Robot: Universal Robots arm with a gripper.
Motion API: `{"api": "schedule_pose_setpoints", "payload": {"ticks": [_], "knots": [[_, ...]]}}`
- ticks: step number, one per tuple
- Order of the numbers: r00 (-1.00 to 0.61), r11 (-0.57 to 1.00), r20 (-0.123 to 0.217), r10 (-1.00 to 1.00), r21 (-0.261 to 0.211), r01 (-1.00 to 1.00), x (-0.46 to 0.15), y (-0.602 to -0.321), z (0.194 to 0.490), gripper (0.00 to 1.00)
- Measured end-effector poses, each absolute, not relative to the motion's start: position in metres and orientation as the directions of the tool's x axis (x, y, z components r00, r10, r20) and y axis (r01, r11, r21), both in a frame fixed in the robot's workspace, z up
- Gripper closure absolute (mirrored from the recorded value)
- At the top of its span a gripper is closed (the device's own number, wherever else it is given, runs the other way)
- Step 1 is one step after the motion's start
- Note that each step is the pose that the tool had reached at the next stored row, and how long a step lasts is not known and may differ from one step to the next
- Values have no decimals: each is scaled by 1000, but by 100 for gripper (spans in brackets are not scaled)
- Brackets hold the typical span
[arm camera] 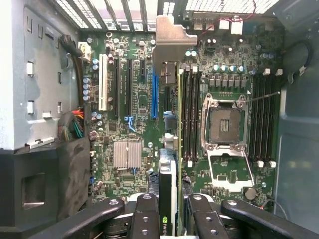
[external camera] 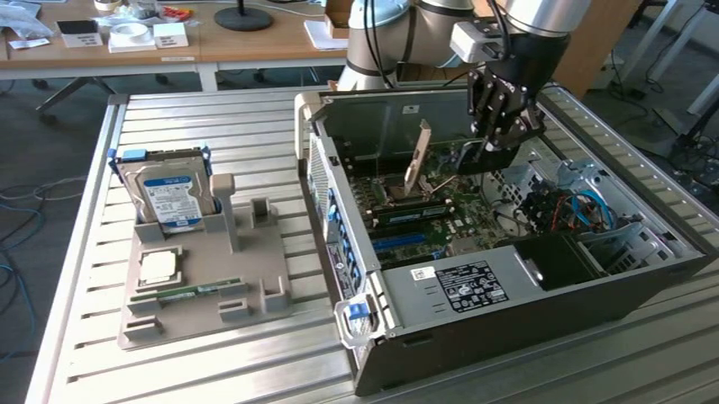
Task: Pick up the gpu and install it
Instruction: 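Insert the gpu into the slot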
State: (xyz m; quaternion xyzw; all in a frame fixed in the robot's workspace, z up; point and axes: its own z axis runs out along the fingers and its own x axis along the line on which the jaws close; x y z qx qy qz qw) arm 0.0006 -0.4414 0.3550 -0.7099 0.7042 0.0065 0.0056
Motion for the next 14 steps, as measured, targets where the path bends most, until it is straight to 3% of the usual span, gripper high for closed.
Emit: {"api": "schedule_pose_setpoints", "payload": {"ticks": [14], "knots": [[-4, 4, -17, -1000, 1, -1000, -10, -441, 347, 73]]}}
